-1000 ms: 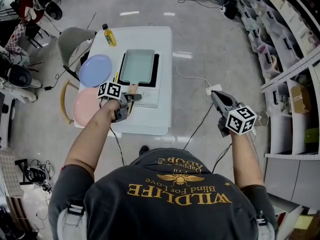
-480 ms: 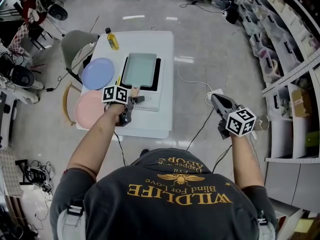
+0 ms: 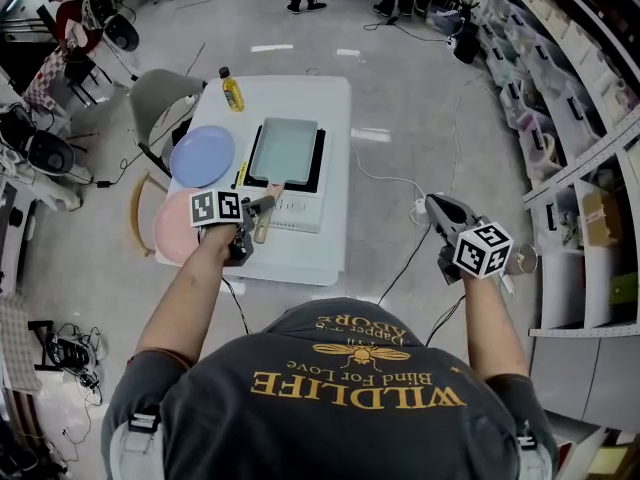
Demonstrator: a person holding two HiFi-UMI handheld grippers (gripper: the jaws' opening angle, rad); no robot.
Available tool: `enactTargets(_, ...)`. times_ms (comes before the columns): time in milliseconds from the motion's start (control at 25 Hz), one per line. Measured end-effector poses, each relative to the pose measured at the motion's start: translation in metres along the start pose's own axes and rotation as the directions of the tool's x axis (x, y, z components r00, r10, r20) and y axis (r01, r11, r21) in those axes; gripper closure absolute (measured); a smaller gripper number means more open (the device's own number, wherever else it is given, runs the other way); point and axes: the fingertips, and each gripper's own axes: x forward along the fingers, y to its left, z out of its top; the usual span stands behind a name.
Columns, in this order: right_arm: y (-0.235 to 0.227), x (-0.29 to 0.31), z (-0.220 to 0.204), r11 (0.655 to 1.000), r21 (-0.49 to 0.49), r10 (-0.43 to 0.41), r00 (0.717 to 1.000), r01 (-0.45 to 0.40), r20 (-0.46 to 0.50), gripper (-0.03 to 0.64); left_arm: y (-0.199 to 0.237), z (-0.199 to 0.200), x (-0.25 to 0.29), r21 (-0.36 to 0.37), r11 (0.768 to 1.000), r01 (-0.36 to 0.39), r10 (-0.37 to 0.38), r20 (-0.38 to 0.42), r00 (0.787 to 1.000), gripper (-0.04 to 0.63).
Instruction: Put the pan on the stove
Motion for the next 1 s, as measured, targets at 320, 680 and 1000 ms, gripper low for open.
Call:
enactTargets(320, 0.004, -0.009, 0.022, 1.0, -0.026, -0.003, 0.998, 0.005, 0.056, 0.617, -0.053, 0.063, -0.073, 0.172, 0.985, 0.022, -0.077, 0.319, 0.945, 0.274)
enactTargets(680, 0.014, -0.031, 0.06, 0.997, -0.067, -0.026, 0.99, 0.036, 0.139, 0.617, -0.179, 0.09, -0.124, 0.508, 0.857, 0.084, -0.368, 0.49, 0.791, 0.429)
enactTargets(1000, 0.025, -0.043, 0.084, 0.99, -0.124, -0.04, 0.983, 0.063, 0.179, 0.617, -0.229, 0.077, -0.124, 0.611, 0.779, 0.142, -0.5, 0.468, 0.728, 0.595)
